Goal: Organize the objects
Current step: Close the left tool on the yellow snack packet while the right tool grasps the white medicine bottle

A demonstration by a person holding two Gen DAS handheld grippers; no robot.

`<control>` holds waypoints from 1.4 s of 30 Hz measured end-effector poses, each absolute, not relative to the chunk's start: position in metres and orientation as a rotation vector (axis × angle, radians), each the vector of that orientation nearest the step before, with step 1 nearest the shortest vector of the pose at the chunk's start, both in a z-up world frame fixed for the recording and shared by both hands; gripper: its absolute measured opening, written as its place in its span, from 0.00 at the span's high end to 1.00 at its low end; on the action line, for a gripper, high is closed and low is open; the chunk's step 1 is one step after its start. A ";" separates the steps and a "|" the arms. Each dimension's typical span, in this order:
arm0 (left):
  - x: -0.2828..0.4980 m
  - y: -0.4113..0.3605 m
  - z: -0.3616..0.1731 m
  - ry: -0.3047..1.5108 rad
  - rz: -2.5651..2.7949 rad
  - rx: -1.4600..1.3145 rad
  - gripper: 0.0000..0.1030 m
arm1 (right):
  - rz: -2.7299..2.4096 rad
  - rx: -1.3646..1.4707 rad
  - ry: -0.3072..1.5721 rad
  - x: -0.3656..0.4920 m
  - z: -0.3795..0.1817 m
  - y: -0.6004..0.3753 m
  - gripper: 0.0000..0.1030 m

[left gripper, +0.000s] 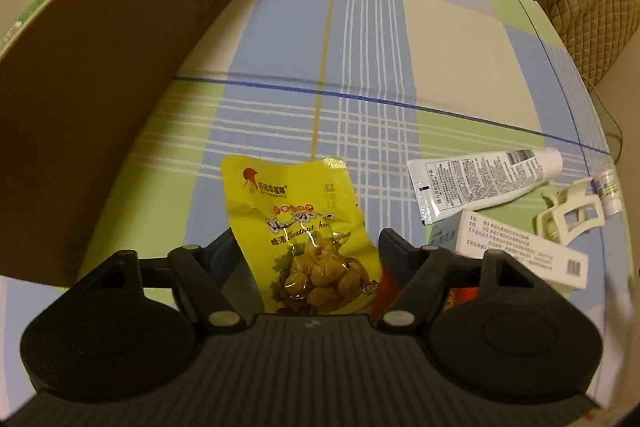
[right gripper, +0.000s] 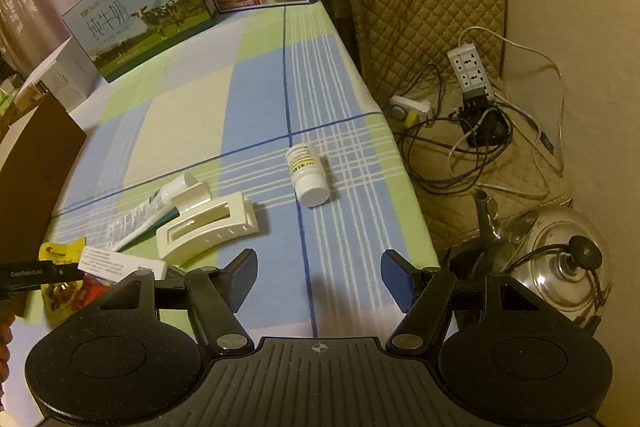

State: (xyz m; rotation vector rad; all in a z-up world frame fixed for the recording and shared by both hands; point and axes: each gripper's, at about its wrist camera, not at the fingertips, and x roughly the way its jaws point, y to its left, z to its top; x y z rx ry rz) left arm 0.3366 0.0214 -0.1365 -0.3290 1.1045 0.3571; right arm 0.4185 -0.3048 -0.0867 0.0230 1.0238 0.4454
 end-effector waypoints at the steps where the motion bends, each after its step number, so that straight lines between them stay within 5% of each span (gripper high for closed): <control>1: 0.337 0.021 -0.137 1.101 0.356 -0.317 0.34 | 0.450 0.019 1.024 0.420 -0.089 -0.304 0.36; 9: 0.333 0.025 -0.132 1.078 0.298 -0.262 0.44 | 0.508 -0.048 0.989 0.437 -0.099 -0.294 0.37; 13: 0.332 0.028 -0.129 1.069 0.287 -0.233 0.47 | 0.545 -0.106 0.955 0.452 -0.104 -0.282 0.56; 26: 0.341 0.033 -0.131 1.088 0.284 -0.213 0.46 | 0.568 -0.196 0.973 0.488 -0.129 -0.254 0.76; 35: 0.348 0.029 -0.130 1.092 0.255 -0.162 0.46 | 0.573 -0.203 0.961 0.483 -0.122 -0.255 0.77; 40: 0.349 0.026 -0.122 1.070 0.234 -0.149 0.56 | 0.581 -0.184 0.933 0.474 -0.106 -0.256 0.77; 42: 0.349 0.026 -0.118 1.057 0.222 -0.140 0.74 | 0.587 -0.178 0.923 0.470 -0.101 -0.255 0.77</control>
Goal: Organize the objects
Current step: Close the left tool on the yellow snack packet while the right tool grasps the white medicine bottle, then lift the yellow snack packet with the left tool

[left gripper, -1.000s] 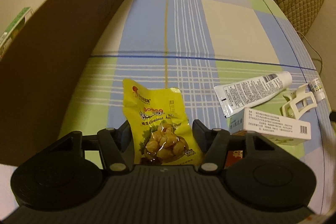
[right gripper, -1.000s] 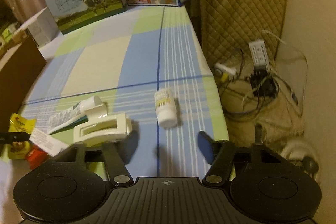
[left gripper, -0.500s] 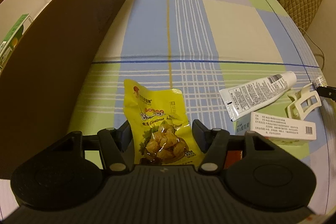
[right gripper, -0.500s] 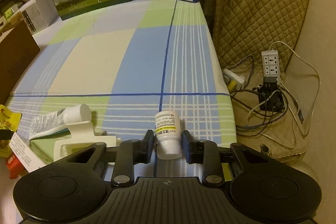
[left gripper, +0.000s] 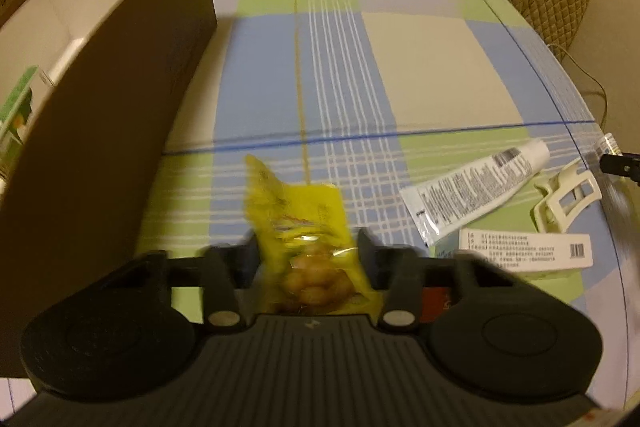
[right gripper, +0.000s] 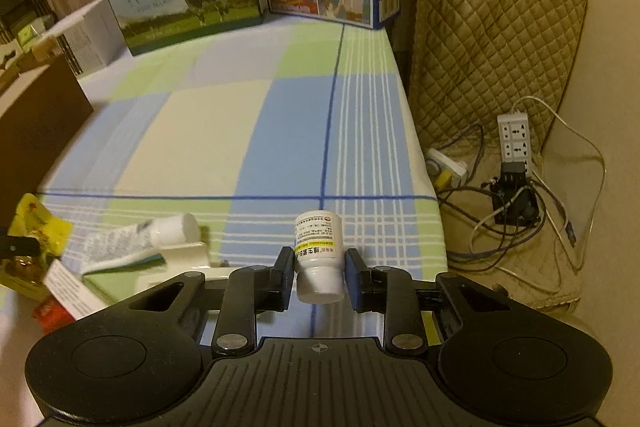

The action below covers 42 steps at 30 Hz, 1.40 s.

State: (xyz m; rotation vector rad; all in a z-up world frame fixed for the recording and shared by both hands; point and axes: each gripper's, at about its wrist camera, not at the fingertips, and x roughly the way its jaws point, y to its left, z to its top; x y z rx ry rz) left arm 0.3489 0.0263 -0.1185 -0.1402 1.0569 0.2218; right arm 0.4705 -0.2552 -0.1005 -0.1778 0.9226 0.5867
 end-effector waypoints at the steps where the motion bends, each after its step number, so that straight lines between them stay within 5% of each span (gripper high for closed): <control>1: 0.349 0.027 -0.117 1.055 0.214 -0.145 0.74 | 0.593 -0.174 0.917 0.468 -0.097 -0.255 0.77; 12: 0.338 0.033 -0.119 1.054 0.179 -0.171 0.74 | 0.602 -0.127 0.886 0.438 -0.079 -0.255 0.77; 21: 0.325 0.030 -0.101 1.004 0.116 -0.180 0.92 | 0.610 -0.099 0.866 0.415 -0.067 -0.260 0.77; 28: 0.325 0.030 -0.114 1.060 0.110 -0.186 0.75 | 0.611 -0.087 0.878 0.405 -0.068 -0.260 0.77; 35: 0.330 0.029 -0.120 1.061 0.135 -0.195 0.73 | 0.596 -0.082 0.885 0.402 -0.068 -0.267 0.77; 38: 0.331 0.030 -0.126 1.085 0.176 -0.190 0.41 | 0.593 -0.079 0.890 0.401 -0.069 -0.269 0.77; 42: 0.332 0.032 -0.130 1.075 0.177 -0.206 0.34 | 0.587 -0.080 0.899 0.401 -0.071 -0.273 0.77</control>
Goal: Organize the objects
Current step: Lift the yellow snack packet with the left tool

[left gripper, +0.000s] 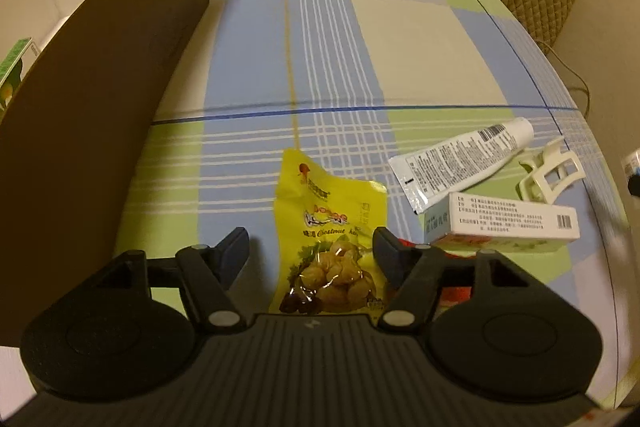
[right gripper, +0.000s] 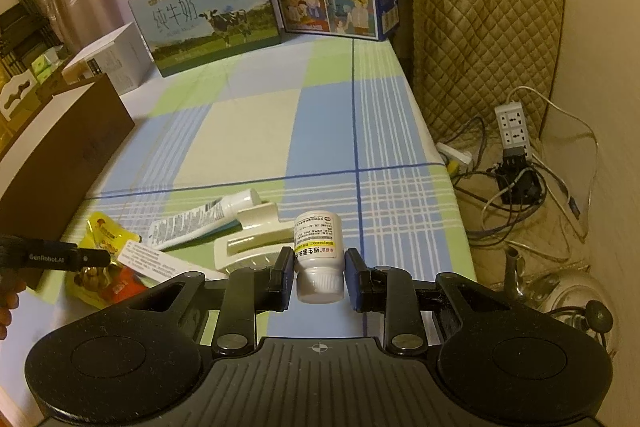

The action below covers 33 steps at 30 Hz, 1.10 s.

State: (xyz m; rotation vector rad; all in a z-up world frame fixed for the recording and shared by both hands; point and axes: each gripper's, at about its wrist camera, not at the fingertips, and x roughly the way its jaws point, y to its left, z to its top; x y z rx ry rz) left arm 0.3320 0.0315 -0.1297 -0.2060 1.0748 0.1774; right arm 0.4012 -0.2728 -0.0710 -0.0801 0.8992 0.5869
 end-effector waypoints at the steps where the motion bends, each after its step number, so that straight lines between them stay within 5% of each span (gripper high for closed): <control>1: 0.333 0.032 -0.131 1.076 0.184 -0.209 0.33 | 0.586 -0.080 0.901 0.401 -0.071 -0.274 0.77; 11: 0.338 0.015 -0.144 1.087 0.179 -0.105 0.29 | 0.579 -0.077 0.908 0.408 -0.075 -0.280 0.77; 13: 0.337 0.013 -0.142 1.073 0.166 -0.100 0.46 | 0.579 -0.073 0.912 0.409 -0.076 -0.281 0.77; 18: 0.335 0.011 -0.133 1.051 0.136 -0.071 0.62 | 0.590 -0.069 0.911 0.411 -0.076 -0.280 0.77; 23: 0.330 0.010 -0.128 1.047 0.136 -0.079 0.69 | 0.613 -0.071 0.902 0.412 -0.074 -0.276 0.77; 25: 0.326 0.012 -0.121 1.019 0.135 -0.097 0.91 | 0.623 -0.071 0.898 0.413 -0.073 -0.274 0.77; 33: 0.316 0.019 -0.110 1.015 0.136 -0.144 0.92 | 0.659 -0.076 0.891 0.411 -0.071 -0.266 0.77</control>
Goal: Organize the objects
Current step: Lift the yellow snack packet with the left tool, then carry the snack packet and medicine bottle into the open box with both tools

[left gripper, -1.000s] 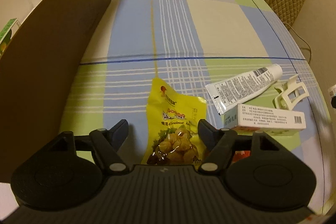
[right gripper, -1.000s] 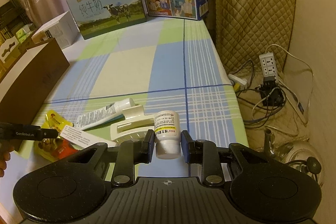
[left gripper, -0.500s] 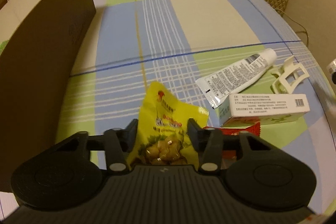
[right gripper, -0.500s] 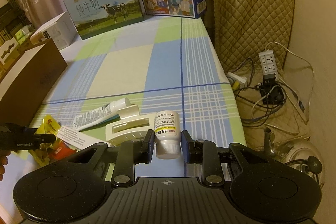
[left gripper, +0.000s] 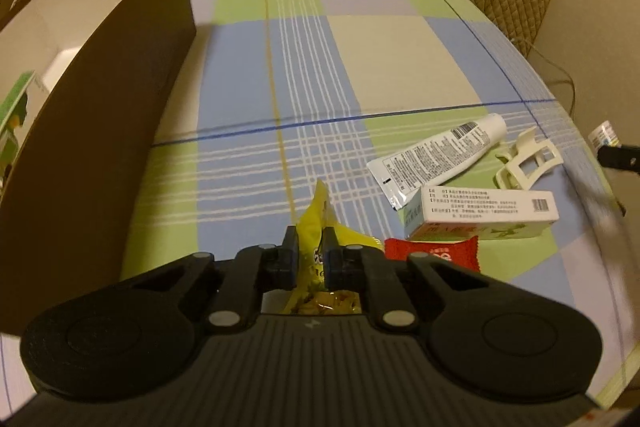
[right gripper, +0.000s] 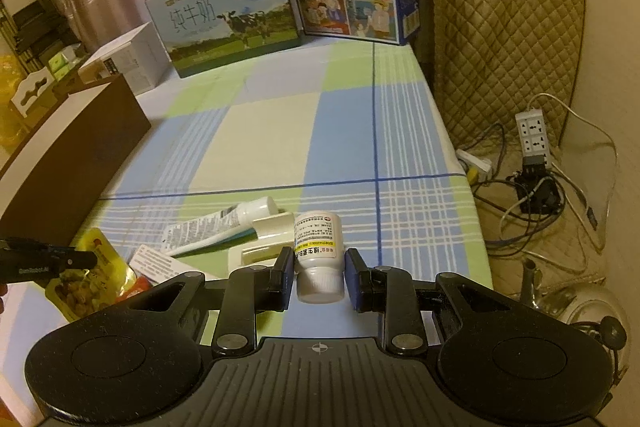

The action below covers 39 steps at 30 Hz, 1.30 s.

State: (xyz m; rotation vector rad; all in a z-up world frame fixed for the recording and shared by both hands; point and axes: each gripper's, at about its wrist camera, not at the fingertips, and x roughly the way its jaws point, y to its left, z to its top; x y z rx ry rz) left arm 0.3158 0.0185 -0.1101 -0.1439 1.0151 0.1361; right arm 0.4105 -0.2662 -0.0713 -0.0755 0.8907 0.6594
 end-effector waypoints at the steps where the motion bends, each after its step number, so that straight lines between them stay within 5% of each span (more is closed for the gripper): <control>1: 0.313 0.020 -0.108 1.011 0.140 -0.153 0.93 | 0.663 -0.076 0.889 0.410 -0.071 -0.266 0.77; 23: 0.272 0.045 -0.031 0.850 0.199 -0.202 0.97 | 0.844 -0.099 0.831 0.382 -0.044 -0.206 0.77; 39: 0.235 0.117 0.052 0.658 0.191 -0.189 0.97 | 1.068 -0.082 0.733 0.324 -0.001 -0.069 0.77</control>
